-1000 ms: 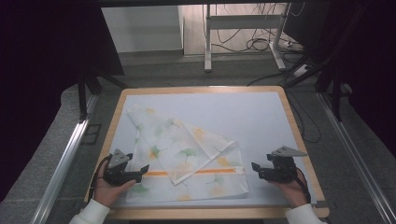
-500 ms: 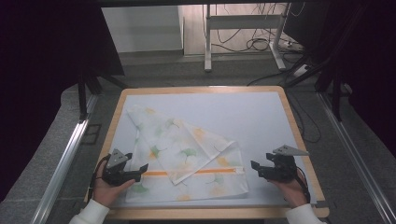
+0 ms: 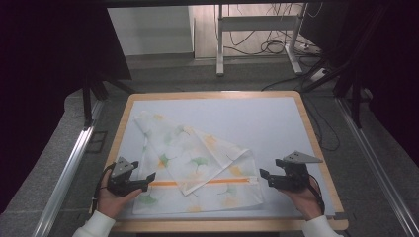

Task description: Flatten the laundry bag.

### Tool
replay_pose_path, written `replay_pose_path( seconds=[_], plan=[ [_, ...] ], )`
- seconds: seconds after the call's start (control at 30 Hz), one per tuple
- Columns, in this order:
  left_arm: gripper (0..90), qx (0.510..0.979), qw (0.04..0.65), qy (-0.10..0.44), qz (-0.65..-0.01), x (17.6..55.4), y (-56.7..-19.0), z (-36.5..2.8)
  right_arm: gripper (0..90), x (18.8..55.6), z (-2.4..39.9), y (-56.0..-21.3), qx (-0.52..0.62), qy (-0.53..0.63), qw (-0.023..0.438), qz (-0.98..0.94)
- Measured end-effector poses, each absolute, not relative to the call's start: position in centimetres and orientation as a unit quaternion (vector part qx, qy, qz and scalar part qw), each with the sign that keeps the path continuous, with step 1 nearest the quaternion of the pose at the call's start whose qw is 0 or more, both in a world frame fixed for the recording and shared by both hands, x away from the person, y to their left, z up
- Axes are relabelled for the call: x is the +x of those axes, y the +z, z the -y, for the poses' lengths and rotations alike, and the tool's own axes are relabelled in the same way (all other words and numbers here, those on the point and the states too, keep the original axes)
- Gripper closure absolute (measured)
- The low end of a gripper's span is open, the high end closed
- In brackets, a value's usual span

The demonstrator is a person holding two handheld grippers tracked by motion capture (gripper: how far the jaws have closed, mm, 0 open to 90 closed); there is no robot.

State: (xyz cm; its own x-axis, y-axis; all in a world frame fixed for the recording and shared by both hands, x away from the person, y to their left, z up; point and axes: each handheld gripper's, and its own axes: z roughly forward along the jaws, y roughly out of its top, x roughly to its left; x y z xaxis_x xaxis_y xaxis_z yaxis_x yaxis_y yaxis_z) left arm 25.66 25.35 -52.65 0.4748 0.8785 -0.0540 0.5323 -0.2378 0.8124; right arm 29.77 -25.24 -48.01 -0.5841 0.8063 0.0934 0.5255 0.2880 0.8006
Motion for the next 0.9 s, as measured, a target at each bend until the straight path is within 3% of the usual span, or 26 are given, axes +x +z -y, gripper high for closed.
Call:
replay_pose_path(
  seconds=[0.9],
  plan=[
    [19.9, 0.757, 0.407, 0.208, -0.467, 25.7, -52.8, -25.1, 33.0, 30.7, 17.3, -45.0, 0.340, 0.425, 0.136, -0.828]
  ],
)
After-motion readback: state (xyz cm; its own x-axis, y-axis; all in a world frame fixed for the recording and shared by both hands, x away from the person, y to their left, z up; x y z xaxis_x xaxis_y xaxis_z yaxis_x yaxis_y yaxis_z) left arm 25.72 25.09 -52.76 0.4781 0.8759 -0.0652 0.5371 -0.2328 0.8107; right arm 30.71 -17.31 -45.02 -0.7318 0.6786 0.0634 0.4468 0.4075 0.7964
